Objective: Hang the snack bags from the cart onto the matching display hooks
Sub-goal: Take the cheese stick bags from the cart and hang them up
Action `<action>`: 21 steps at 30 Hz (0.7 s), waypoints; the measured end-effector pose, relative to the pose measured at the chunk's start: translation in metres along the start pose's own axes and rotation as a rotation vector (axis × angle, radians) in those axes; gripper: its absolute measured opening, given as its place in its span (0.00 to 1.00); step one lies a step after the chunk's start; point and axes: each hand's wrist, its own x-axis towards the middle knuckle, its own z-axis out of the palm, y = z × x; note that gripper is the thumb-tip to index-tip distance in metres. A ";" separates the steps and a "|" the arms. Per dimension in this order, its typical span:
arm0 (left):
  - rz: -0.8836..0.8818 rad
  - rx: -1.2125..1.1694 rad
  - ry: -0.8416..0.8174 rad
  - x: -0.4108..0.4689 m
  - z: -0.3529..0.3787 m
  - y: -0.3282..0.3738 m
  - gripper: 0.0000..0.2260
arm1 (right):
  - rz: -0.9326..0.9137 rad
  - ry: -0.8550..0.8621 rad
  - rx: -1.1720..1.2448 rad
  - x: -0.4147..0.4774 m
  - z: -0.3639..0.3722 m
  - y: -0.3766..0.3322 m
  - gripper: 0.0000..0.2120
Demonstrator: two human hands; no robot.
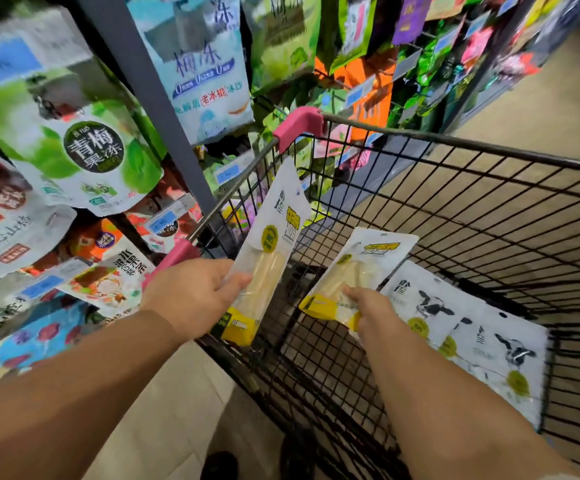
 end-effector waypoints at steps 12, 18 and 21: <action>-0.011 -0.665 0.257 -0.045 -0.047 0.029 0.28 | -0.391 -0.461 -0.021 -0.221 -0.037 -0.086 0.29; -0.008 -0.833 0.377 -0.117 -0.115 0.023 0.07 | -0.541 -0.803 -0.210 -0.295 0.027 -0.112 0.10; -0.057 -0.848 0.437 -0.161 -0.136 0.004 0.06 | -0.532 -0.961 -0.310 -0.322 0.067 -0.103 0.16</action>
